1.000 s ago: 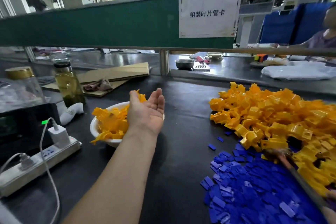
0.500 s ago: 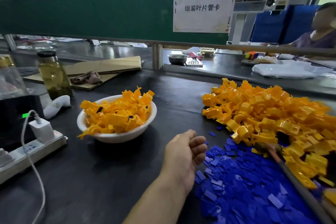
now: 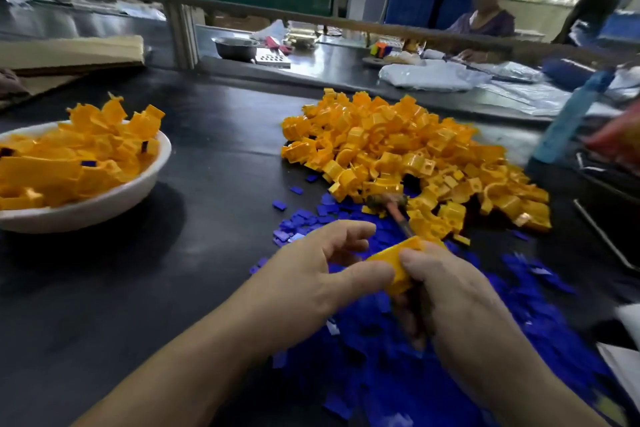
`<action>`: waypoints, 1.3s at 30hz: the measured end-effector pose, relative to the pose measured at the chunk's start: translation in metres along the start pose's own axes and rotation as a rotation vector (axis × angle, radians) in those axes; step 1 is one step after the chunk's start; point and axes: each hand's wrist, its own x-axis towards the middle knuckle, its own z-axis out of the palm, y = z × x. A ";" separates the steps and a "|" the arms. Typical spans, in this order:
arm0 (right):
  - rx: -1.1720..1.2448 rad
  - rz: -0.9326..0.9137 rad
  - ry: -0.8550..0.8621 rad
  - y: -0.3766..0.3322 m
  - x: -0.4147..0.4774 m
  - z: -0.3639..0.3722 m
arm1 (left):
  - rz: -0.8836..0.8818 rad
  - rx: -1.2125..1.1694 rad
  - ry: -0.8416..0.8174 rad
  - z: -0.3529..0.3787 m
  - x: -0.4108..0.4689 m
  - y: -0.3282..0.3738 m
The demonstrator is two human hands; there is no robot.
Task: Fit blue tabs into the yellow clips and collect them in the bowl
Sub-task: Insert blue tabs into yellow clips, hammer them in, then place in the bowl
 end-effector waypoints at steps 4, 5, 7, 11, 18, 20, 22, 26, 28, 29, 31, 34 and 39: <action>-0.012 0.033 -0.125 0.000 -0.001 0.002 | 0.029 0.047 -0.073 0.004 -0.002 0.002; -0.047 0.027 -0.109 0.000 -0.001 0.000 | 0.023 0.084 -0.049 0.005 -0.001 0.001; -0.320 -0.054 -0.008 0.003 -0.001 -0.002 | -0.015 0.142 -0.029 0.005 0.001 -0.002; -1.081 -0.180 0.150 0.006 -0.004 -0.010 | -0.128 0.096 0.036 -0.002 0.004 -0.005; -1.331 -0.121 -0.070 0.015 -0.004 0.000 | -0.209 -0.201 0.117 -0.009 0.007 -0.006; -1.332 -0.145 -0.036 0.018 -0.002 0.002 | -0.211 -0.249 0.075 -0.009 0.006 -0.007; -1.304 -0.152 -0.023 0.020 0.000 0.002 | -0.204 -0.290 0.049 -0.008 0.006 -0.007; -1.256 -0.178 0.001 0.022 0.003 0.002 | -0.193 -0.366 0.048 -0.008 0.007 -0.007; -1.230 -0.181 0.002 0.021 0.003 0.002 | -0.196 -0.412 0.038 -0.008 0.008 -0.009; -1.220 -0.176 0.000 0.021 0.003 0.003 | -0.195 -0.448 0.026 -0.008 0.008 -0.009; -1.231 -0.151 -0.003 0.018 0.003 0.004 | -0.190 -0.502 0.004 -0.009 0.007 -0.007; -1.275 -0.116 -0.035 0.017 0.004 0.004 | -0.185 -0.498 0.025 -0.009 0.008 -0.007; -1.244 -0.137 -0.029 0.018 0.005 0.006 | -0.213 -0.511 0.096 -0.010 0.009 -0.007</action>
